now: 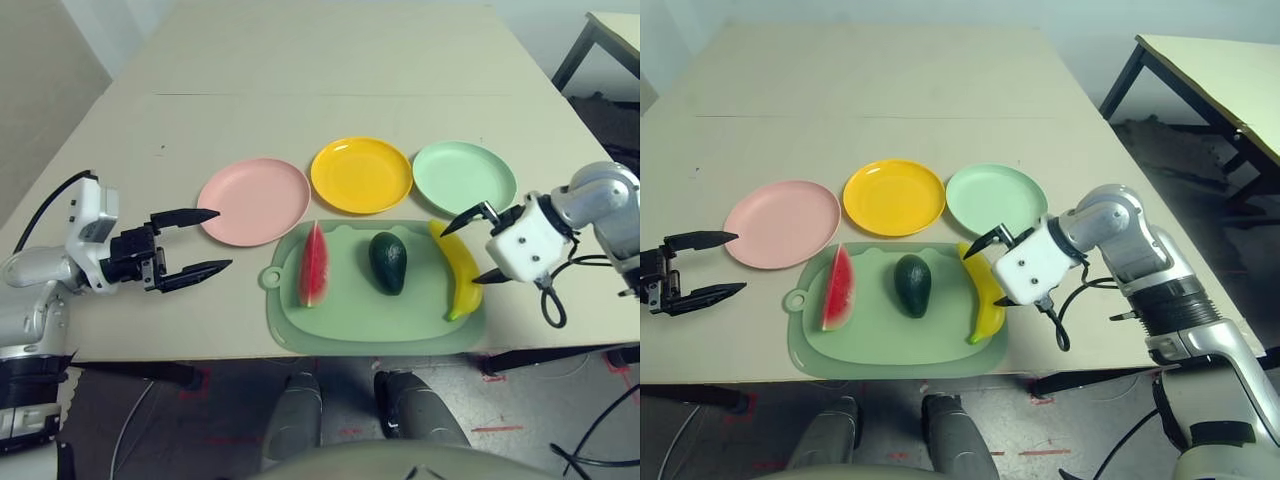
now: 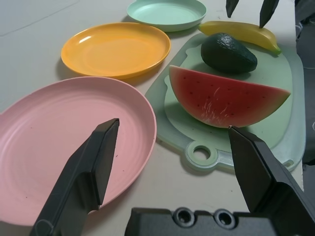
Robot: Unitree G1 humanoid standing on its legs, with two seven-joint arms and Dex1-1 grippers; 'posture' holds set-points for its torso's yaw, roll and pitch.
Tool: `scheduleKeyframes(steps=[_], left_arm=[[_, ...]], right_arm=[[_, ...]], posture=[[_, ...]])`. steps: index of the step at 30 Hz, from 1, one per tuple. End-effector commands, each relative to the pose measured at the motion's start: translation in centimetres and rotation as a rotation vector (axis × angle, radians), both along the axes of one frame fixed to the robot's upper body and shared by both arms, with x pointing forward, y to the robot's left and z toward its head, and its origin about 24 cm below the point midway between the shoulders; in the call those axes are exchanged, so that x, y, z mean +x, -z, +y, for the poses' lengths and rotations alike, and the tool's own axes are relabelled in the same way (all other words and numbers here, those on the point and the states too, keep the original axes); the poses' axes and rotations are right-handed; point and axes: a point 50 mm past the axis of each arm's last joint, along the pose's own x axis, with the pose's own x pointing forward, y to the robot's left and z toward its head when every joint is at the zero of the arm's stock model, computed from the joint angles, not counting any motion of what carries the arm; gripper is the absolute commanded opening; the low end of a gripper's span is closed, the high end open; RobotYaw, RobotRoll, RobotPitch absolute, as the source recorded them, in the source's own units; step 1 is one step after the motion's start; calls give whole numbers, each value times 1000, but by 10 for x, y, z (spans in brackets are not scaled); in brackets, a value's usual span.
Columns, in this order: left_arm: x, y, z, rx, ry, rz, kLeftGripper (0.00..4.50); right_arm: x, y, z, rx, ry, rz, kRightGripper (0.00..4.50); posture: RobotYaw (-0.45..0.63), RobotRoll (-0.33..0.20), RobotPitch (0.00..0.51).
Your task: Place the fruits into color-matched plates.
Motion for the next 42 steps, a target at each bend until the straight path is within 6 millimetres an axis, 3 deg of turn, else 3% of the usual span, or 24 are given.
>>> scheduleKeyframes(steps=[1, 18, 26, 29, 36, 40, 42], left_arm=[[1, 0, -2, 29, 12, -1, 4500], [-1, -1, -2, 42, 10, -19, 4500], [1, -2, -5, 44, 17, -34, 4500], [1, -1, -6, 45, 16, -37, 4500], [2, -1, -6, 50, 10, -42, 4500], [3, -1, -6, 50, 10, -44, 4500], [5, 0, -6, 46, 10, -45, 4500]], right_arm=[[-1, 17, -2, -83, -5, 60, 4453], [12, 26, -8, -184, -27, 64, 4453], [15, 29, 0, -161, -42, 46, 4453], [17, 27, 1, -166, -19, 66, 4084], [19, 19, 6, -140, 3, 74, 1756], [21, 1, 11, -102, 18, 54, 1673], [26, -21, 17, -81, 29, 11, 1673]], posture=[[83, 0, 145], [96, 0, 147], [99, 0, 155], [101, 0, 154], [92, 0, 149], [92, 0, 149], [72, 0, 144]])
